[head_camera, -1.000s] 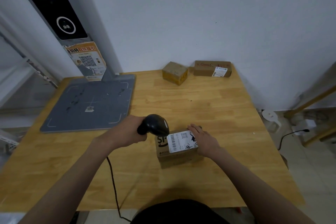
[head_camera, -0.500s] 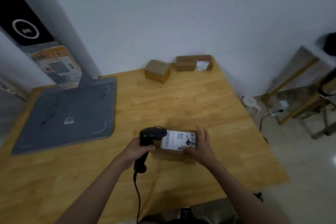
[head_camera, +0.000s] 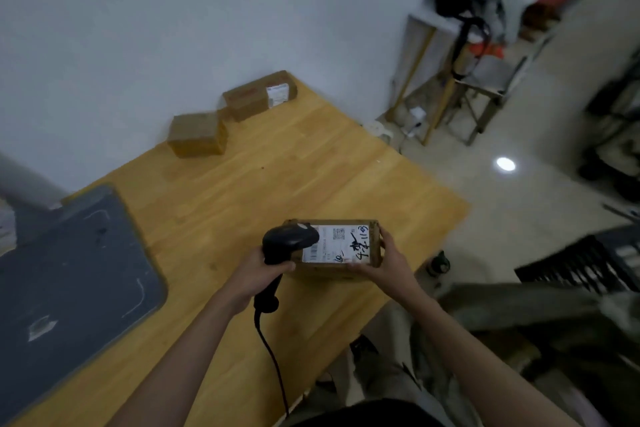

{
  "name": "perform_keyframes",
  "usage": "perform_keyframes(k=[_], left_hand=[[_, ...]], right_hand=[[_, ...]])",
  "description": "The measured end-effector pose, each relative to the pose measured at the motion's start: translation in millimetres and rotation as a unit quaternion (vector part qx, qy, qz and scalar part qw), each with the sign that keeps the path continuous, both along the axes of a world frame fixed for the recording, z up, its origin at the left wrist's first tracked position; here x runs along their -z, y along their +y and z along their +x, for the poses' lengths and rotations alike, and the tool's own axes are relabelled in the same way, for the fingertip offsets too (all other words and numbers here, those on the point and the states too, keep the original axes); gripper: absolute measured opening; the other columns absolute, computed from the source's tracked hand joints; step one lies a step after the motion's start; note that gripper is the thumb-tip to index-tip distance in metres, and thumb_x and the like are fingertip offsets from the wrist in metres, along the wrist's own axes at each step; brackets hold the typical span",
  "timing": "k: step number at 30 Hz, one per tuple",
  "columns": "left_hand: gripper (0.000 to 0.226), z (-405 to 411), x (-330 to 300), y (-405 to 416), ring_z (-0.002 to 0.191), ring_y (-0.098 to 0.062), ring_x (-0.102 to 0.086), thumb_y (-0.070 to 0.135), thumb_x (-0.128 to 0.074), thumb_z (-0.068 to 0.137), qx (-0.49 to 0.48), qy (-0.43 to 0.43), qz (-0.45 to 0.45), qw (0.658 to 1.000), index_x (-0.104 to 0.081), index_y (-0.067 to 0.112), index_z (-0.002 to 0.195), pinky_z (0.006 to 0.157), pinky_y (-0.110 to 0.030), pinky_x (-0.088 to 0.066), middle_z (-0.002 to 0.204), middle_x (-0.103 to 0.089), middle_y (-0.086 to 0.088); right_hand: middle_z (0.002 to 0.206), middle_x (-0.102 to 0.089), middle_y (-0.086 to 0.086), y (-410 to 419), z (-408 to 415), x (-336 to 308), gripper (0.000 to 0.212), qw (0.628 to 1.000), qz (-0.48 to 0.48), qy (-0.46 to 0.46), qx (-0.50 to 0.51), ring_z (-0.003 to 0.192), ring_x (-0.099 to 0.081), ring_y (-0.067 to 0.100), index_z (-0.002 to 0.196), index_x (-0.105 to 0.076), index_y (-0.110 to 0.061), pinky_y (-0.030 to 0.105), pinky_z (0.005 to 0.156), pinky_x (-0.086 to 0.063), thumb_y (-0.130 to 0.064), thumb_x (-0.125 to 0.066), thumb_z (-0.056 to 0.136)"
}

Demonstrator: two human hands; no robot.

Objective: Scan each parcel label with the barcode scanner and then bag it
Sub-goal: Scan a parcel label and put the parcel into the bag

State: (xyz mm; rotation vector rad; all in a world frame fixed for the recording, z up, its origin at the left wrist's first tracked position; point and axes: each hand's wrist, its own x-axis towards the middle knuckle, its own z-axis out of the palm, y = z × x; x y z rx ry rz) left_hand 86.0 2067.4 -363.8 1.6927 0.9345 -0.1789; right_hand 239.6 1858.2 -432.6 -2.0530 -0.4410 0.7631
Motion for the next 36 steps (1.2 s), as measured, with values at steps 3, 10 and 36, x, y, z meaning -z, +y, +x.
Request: perform_keyframes(k=[3,10,36], left_hand=[[0.023,17,-3,-18,0.097,-0.018,-0.063,0.019,-0.075,0.086,0.064,-0.018,-0.004,0.998,-0.063,0.029,0.102,0.088,-0.037,-0.051,0.099,-0.068,0.004],[0.019,71,-7,-97,0.091,-0.017,-0.064,0.018,-0.076,0.085,0.246,-0.036,0.003,0.969,-0.067,0.019,0.102,0.076,-0.032,-0.051,0.096,-0.069,-0.001],[0.024,205,133,-415,0.089,-0.013,-0.063,0.015,-0.078,0.081,0.556,0.060,0.012,0.829,-0.070,0.014,0.104,0.073,-0.025,-0.047,0.096,-0.070,-0.002]], right_hand=[[0.150,-0.046,0.000,-36,-14,-6,0.118,0.998,-0.002,-0.028,0.064,0.135,-0.047,0.021,0.158,-0.013,-0.025,0.042,0.106,-0.047,-0.031,-0.091,0.070],[0.142,-0.049,-0.005,-151,-43,-25,0.122,0.974,-0.015,-0.059,0.218,0.131,-0.047,0.014,0.153,-0.019,-0.024,0.037,0.111,-0.041,-0.040,-0.090,0.055],[0.141,-0.048,0.008,-463,-41,119,0.134,0.791,-0.124,0.245,0.547,0.122,-0.056,0.034,0.144,-0.030,-0.026,0.052,0.081,-0.061,-0.083,-0.080,0.033]])
